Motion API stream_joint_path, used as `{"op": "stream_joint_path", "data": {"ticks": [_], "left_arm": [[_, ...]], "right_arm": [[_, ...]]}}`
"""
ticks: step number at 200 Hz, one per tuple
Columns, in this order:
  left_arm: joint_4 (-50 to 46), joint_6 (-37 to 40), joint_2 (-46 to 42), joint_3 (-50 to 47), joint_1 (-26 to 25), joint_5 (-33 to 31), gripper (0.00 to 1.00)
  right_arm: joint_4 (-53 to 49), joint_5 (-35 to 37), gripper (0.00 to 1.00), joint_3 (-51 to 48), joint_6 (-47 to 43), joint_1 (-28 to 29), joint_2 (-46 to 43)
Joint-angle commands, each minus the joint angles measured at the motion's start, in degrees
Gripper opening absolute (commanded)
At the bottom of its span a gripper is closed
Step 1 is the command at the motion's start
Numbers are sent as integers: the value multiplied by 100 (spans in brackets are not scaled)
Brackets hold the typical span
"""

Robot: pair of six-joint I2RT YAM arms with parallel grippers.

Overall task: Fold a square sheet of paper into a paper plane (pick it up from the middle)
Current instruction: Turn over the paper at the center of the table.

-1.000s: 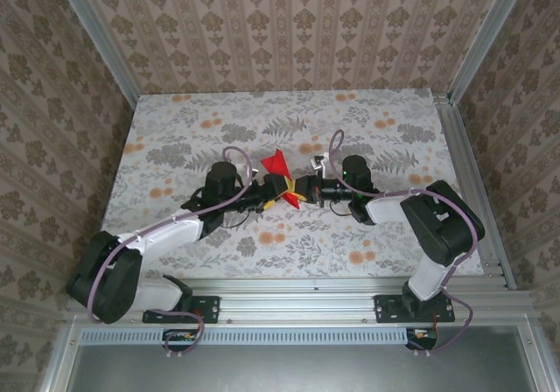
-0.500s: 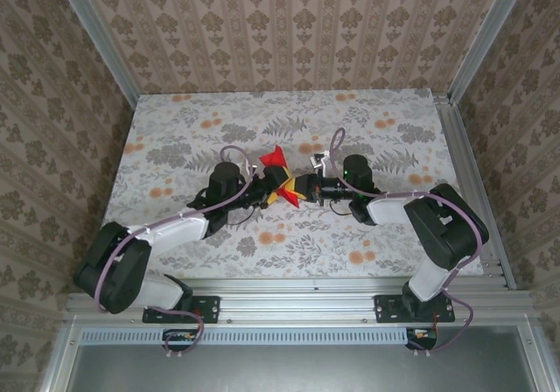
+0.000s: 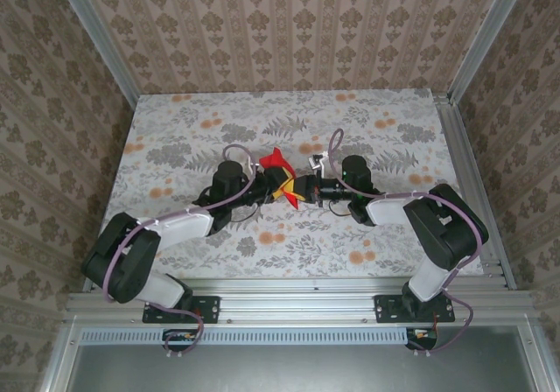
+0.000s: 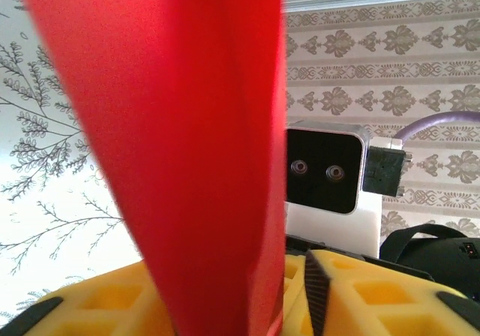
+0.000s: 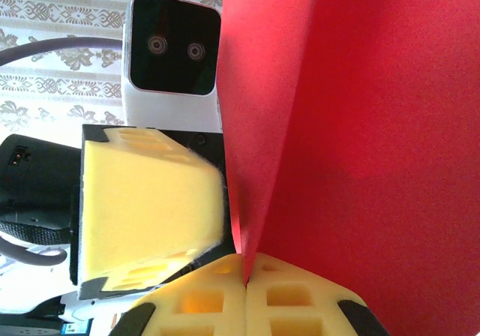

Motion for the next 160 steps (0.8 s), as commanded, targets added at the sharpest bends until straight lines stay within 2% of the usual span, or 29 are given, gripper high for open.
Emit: {"op": "stream_joint_path", "data": {"ticks": [1, 104, 160], "left_arm": [[156, 27, 53, 158, 27, 149, 41], [-273, 307, -91, 238, 247, 329, 15], [-477, 484, -157, 294, 322, 408, 11]], "right_arm": [[77, 106, 5, -80, -56, 38, -194], [-195, 98, 12, -97, -224, 47, -228], [-390, 97, 20, -102, -314, 47, -325]]}}
